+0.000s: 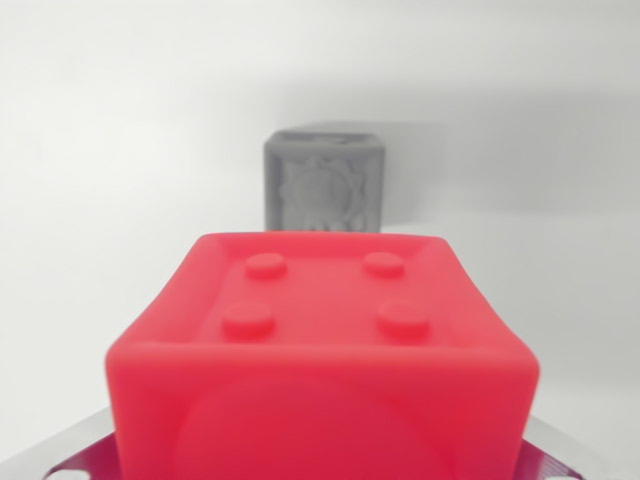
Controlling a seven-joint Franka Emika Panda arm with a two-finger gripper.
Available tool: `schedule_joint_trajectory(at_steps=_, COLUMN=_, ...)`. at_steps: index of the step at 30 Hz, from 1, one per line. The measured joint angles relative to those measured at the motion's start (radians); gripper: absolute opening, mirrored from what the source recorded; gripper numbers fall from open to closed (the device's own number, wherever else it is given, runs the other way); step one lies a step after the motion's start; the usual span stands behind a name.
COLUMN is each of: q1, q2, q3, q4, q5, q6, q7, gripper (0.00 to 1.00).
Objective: Destack cube
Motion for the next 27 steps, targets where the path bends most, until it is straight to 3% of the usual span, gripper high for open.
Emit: schedule_joint_trajectory(at_steps=27, q1=0.002, q2=-0.063, q3=0.020, q4=-0.154, q5=-0.001, q6=0.091, q7=-0.018, gripper=0.00)
